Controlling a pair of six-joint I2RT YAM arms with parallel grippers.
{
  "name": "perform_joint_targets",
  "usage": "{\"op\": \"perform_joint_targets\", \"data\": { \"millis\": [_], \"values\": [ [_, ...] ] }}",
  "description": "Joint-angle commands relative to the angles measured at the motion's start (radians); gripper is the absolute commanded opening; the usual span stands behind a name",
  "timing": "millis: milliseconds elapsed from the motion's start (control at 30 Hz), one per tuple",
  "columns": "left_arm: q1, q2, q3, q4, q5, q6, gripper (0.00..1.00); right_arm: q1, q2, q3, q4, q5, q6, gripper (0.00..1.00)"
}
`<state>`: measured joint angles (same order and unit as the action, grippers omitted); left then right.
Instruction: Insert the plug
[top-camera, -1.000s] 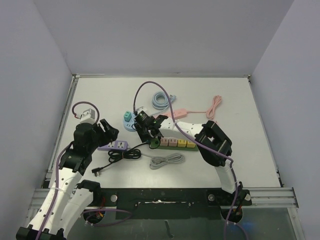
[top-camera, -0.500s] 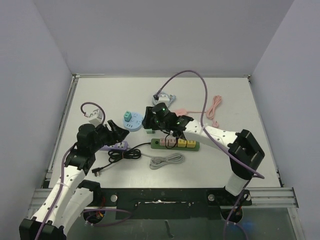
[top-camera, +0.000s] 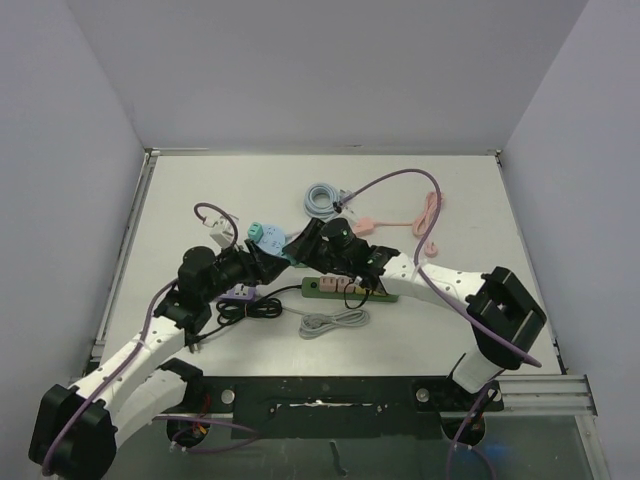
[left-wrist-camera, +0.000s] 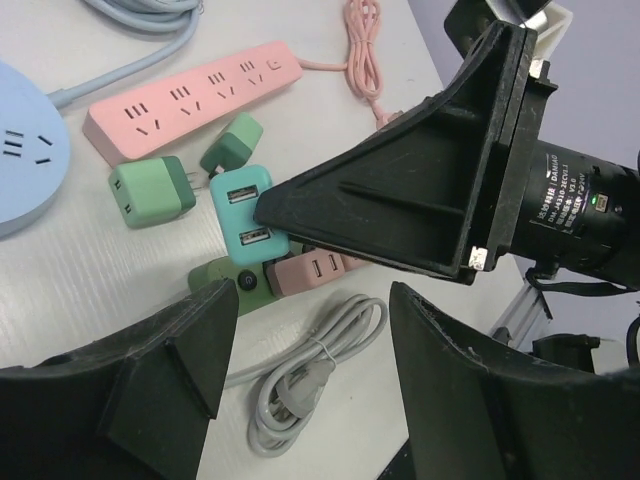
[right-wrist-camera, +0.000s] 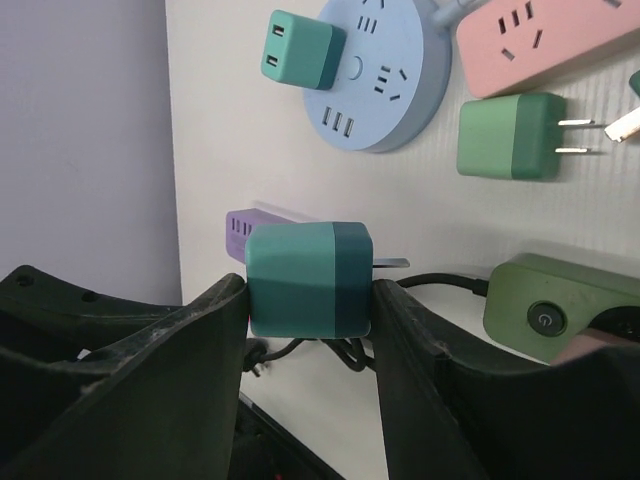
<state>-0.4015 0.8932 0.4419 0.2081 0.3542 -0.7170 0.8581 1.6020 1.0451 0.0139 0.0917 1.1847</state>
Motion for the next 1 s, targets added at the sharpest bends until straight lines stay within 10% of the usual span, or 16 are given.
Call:
{"op": "perform_joint_targets", "data": {
  "millis": [0,533,800,967],
  "values": [
    [-0.08,0.018,-0.012,0.162,-0.167,0.037,0.6,-0.002,-0.067,-0.012,0.137,-0.046,0.119,0.44],
    [-0.148,0.096,0.009,0.261,-0.335,0.094,0.53,-0.006,-0.094,-0.035,0.17,-0.101,0.169,0.46],
    [-0.154,0.071,-0.018,0.342,-0.339,0.116,0.23,-0.009,-0.106,-0.061,0.176,-0.116,0.161,0.5],
    [-0.154,0.052,0.001,0.279,-0.295,0.115,0.13,-0.028,-0.187,-0.115,0.205,-0.069,0.013,0.76]
  ]
}}
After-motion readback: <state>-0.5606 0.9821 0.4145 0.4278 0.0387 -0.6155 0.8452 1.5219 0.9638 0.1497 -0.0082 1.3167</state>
